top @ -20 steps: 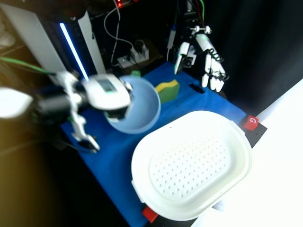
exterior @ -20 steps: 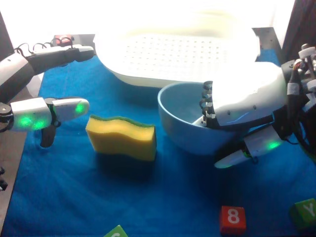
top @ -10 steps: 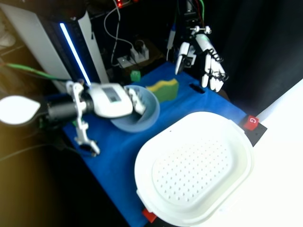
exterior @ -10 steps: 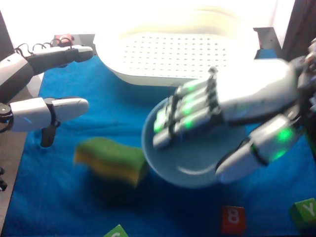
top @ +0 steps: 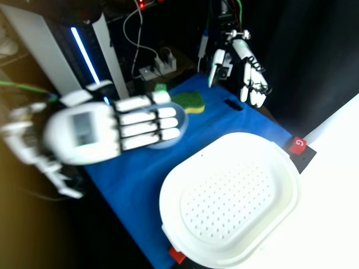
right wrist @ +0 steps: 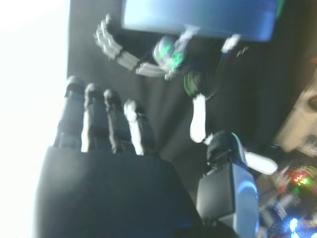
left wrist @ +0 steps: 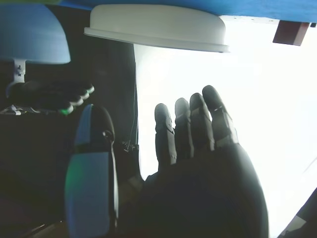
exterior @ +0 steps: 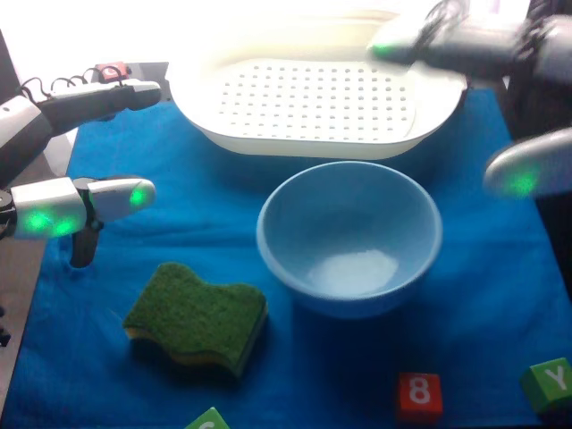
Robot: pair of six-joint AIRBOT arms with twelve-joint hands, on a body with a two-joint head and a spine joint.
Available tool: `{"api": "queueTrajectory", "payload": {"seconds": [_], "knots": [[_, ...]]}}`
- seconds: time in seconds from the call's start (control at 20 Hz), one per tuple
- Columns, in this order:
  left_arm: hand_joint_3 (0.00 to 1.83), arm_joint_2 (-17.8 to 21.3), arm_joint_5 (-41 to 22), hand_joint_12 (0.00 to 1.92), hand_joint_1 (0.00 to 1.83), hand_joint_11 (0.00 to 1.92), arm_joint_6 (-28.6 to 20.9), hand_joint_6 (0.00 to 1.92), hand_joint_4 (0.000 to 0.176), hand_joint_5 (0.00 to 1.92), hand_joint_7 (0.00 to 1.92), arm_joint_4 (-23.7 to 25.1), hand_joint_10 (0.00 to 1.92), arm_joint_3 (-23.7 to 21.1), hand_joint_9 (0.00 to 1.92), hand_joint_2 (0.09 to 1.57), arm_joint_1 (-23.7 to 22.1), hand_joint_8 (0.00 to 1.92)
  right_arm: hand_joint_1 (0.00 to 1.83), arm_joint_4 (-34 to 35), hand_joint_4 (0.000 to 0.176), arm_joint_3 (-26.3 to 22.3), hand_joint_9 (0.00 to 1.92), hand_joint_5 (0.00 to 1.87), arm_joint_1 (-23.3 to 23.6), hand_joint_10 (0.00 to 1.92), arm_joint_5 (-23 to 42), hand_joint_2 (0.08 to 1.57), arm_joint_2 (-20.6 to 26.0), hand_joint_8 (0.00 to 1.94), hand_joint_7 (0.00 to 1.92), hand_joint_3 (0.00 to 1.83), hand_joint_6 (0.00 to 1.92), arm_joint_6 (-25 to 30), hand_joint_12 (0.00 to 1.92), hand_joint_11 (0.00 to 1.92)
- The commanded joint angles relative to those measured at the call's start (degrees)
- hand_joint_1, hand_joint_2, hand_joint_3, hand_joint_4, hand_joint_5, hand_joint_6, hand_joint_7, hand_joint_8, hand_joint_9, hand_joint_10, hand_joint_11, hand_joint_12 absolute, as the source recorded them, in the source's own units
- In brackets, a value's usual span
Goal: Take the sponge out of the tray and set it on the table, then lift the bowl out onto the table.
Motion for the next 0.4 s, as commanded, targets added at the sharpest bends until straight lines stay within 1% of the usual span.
{"api": "queueTrajectory", "payload": {"seconds": [0.0,0.05,0.1,0.15,0.2,0.25,0.3,0.35], "knots": [[0.00,0.5,-8.4,0.89,0.78,0.00,-0.5,0.00,0.045,0.47,0.37,-0.8,0.00,-0.1,0.29,1.04,-0.2,0.00,0.00,5.4,0.000,-0.1,0.00,0.00,-0.8,0.00,8.2,0.99,0.1,0.00,0.00,0.00,0.00,-0.1,0.00,0.00],[0.00,0.7,-9.4,0.89,0.75,0.00,-0.5,0.00,0.051,0.45,0.36,-0.9,0.00,-0.4,0.28,1.05,-0.1,0.00,0.00,12.0,0.000,-0.1,0.00,0.00,-5.2,0.00,12.8,0.99,0.4,0.00,0.00,0.00,0.00,-0.3,0.00,0.00],[0.00,0.9,-10.4,0.87,0.70,0.00,-0.5,0.00,0.064,0.43,0.35,-1.0,0.00,-0.8,0.29,1.03,0.0,0.00,0.00,15.3,0.000,-0.1,0.00,0.00,-7.9,0.00,15.1,0.99,0.4,0.00,0.00,0.00,0.00,-0.3,0.00,0.00],[0.00,1.3,-12.0,0.77,0.64,0.00,-0.5,0.00,0.060,0.41,0.34,-1.3,0.00,-1.4,0.28,1.02,0.6,0.00,0.00,19.5,0.000,-0.2,0.00,0.00,-10.9,0.00,18.3,0.99,0.2,0.00,0.00,0.00,0.00,-0.3,0.00,0.00],[0.00,1.7,-14.7,0.77,0.64,0.00,-0.5,0.00,0.060,0.41,0.34,-2.3,0.00,-2.4,0.28,1.02,1.9,0.00,0.00,23.4,0.000,-0.4,0.00,0.00,-13.9,0.00,21.5,0.99,-0.3,0.00,0.00,0.00,0.00,-0.3,0.00,0.00],[0.00,2.1,-16.9,0.56,0.71,0.00,-0.5,0.00,0.068,0.35,0.27,-3.2,0.00,-3.4,0.20,1.01,3.1,0.00,0.00,26.2,0.000,-0.6,0.00,0.00,-15.6,0.00,24.1,0.98,-0.8,0.00,0.00,0.00,0.00,-0.3,0.00,0.00],[0.00,2.5,-20.2,0.56,0.71,0.00,-0.5,0.00,0.068,0.35,0.27,-4.3,0.00,-4.5,0.20,1.01,4.8,0.00,0.00,29.0,0.000,-1.1,0.00,0.00,-17.2,0.00,26.9,0.98,-1.6,0.00,0.00,0.00,0.00,-0.3,0.00,0.00],[0.00,2.6,-22.4,0.65,0.65,0.00,-0.5,0.00,0.051,0.27,0.25,-5.2,0.00,-5.2,0.21,1.02,5.8,0.00,0.00,31.0,0.000,-1.6,0.00,0.00,-18.6,0.00,29.2,0.99,-2.1,0.00,0.00,0.00,0.00,-0.3,0.00,0.00]]}}
